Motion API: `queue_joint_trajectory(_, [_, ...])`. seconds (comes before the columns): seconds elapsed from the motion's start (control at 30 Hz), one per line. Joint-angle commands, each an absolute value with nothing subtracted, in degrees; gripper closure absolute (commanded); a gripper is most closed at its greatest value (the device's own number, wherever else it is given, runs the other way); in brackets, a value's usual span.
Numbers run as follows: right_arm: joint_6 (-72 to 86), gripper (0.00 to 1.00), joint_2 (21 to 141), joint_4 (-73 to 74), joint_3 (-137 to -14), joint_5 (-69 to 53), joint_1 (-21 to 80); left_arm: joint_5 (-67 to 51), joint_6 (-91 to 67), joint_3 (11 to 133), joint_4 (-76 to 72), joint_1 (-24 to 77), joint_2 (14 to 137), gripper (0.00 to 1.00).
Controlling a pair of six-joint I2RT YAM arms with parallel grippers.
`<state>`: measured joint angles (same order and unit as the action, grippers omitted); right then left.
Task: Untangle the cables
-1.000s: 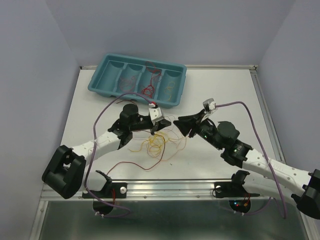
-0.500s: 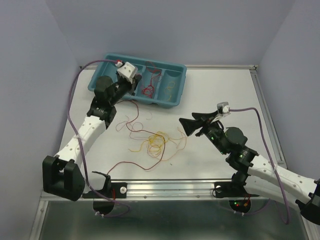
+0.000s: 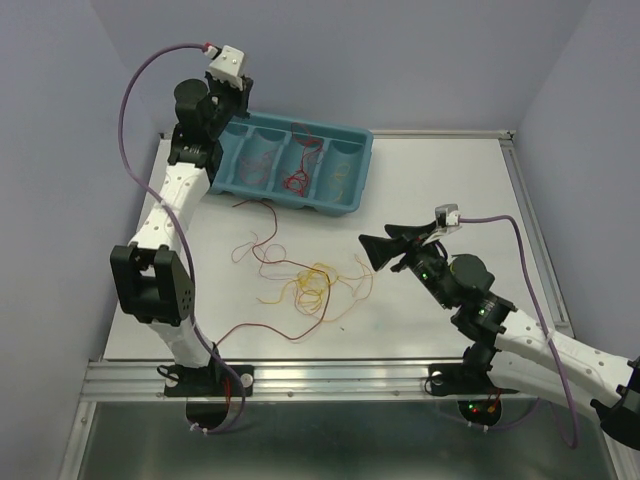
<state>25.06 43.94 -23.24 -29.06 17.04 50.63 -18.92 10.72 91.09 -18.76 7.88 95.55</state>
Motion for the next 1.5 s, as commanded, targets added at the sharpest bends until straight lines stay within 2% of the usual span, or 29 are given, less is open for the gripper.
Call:
queue_joint_trajectory(0.0, [24.3, 0.11, 43.5, -26.9, -27.2, 18.2, 50.9, -13.9, 12.0, 97.3, -23.2, 7.7, 101.7, 1.0])
queue_joint_trajectory(0.13, [24.0, 0.11, 43.4, -26.9, -27.3, 18.4, 50.8, -13.1, 11.1, 99.1, -23.6, 6.9, 108.1, 1.0])
queue_joint_trajectory(0.3, [24.0, 0.11, 43.1, -27.1, -27.1, 18.5, 50.7, -11.9, 12.0, 94.9, -26.5, 6.6, 114.5, 1.0])
queue_joint_trajectory(0.57, [24.1, 0.11, 43.5, -27.2, -27.0, 18.5, 50.8, -15.2, 13.3, 89.0, -28.3, 5.3, 116.3, 1.0])
queue_joint_trajectory(1.0, [24.0, 0.11, 42.9, -27.2, -26.9, 18.8, 50.8, -15.7, 9.8, 97.6, -9.5, 5.4, 124.2, 1.0])
queue_joint_trajectory(1.47, [23.9, 0.11, 42.9, -27.2, -26.8, 19.1, 50.8, -12.3, 6.3, 98.1, -9.5, 1.4, 107.1, 1.0])
